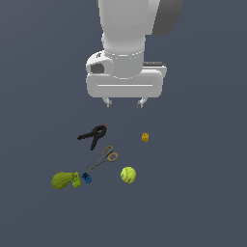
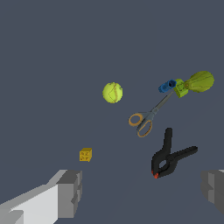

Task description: Pick up a designated object from a clutter of objects.

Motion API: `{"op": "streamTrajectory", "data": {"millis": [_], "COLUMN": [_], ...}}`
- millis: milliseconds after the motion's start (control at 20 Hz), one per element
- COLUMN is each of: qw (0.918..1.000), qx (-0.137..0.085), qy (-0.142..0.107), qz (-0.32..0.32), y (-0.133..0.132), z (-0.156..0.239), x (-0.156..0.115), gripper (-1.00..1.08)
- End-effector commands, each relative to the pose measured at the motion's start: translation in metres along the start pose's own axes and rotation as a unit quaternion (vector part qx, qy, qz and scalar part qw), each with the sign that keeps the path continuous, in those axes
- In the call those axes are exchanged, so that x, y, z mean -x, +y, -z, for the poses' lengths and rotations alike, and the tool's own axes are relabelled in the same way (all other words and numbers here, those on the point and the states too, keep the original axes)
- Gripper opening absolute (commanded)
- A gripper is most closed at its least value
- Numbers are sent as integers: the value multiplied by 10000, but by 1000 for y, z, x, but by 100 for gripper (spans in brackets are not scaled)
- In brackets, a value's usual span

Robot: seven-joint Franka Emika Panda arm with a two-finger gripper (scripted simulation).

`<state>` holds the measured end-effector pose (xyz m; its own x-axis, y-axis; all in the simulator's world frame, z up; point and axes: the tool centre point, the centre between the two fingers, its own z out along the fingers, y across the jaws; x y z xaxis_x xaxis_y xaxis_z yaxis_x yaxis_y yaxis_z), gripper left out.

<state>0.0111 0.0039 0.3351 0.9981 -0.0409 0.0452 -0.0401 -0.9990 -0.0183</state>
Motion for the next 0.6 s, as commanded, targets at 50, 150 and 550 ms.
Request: {"op": "streamTrajectory", "data": {"millis": [50, 150, 550], "qw": [9996, 9988, 9853], "qx": [-20, -32, -63], "qy": [-19, -31, -95], "qz": [-279, -493, -1704], "y": [6, 10, 39], "z": [-15, -26, -90], "x": [-7, -12, -34], "gripper": [100, 100, 100]}}
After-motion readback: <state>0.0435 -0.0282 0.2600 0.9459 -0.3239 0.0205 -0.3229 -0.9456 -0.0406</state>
